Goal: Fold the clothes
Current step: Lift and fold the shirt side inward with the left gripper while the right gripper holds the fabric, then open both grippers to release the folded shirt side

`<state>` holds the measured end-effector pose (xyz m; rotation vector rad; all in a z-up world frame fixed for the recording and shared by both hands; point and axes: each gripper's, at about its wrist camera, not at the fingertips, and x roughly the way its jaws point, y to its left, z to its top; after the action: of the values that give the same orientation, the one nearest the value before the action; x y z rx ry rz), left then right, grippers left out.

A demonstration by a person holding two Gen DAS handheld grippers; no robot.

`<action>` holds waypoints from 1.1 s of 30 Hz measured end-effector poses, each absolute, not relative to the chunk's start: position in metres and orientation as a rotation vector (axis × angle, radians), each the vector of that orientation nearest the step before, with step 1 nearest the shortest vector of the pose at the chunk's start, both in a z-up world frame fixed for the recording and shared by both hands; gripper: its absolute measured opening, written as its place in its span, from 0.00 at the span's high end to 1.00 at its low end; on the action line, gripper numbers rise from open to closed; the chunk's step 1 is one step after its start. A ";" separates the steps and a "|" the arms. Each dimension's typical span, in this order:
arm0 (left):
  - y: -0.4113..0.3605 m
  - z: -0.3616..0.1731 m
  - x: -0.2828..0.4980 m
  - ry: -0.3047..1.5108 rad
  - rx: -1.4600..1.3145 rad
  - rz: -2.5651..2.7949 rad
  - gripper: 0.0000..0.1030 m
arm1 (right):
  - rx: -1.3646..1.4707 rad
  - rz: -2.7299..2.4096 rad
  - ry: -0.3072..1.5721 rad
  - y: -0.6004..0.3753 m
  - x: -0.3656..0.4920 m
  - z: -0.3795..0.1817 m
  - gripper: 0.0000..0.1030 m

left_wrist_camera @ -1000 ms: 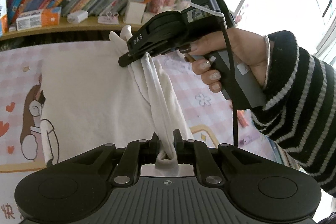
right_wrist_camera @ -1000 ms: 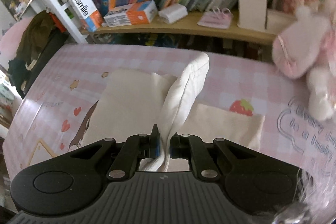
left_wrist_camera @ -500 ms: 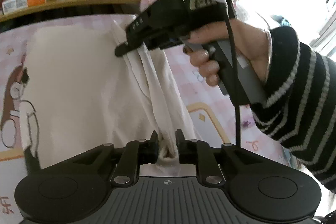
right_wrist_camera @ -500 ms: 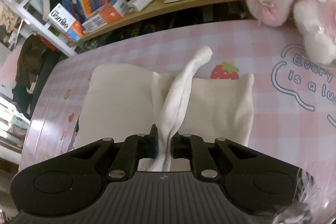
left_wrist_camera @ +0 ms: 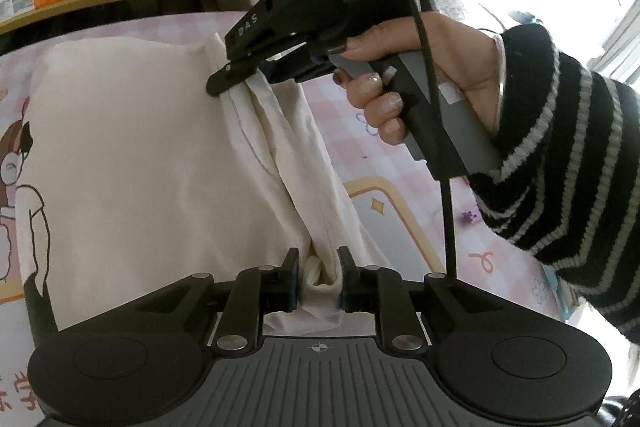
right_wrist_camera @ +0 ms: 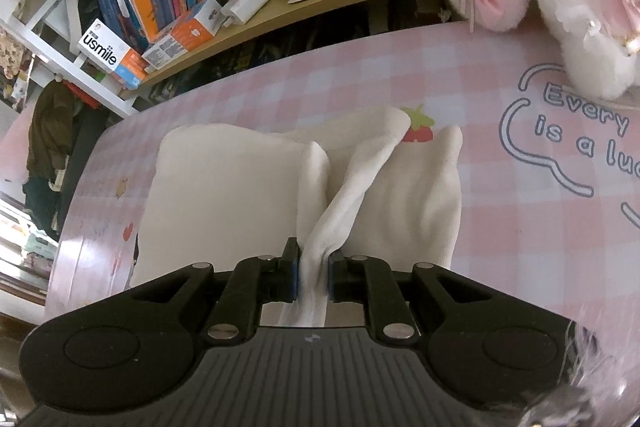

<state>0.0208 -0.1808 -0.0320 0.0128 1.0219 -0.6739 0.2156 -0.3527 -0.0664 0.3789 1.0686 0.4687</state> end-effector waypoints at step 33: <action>-0.152 -0.004 0.011 0.998 -0.245 -0.760 0.50 | 0.320 0.284 0.867 -0.394 0.151 -0.037 0.69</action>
<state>0.0115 -0.1519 -0.0041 -0.2448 0.9982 -0.7604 0.1508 -0.3943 -0.0371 0.3197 0.8668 0.2842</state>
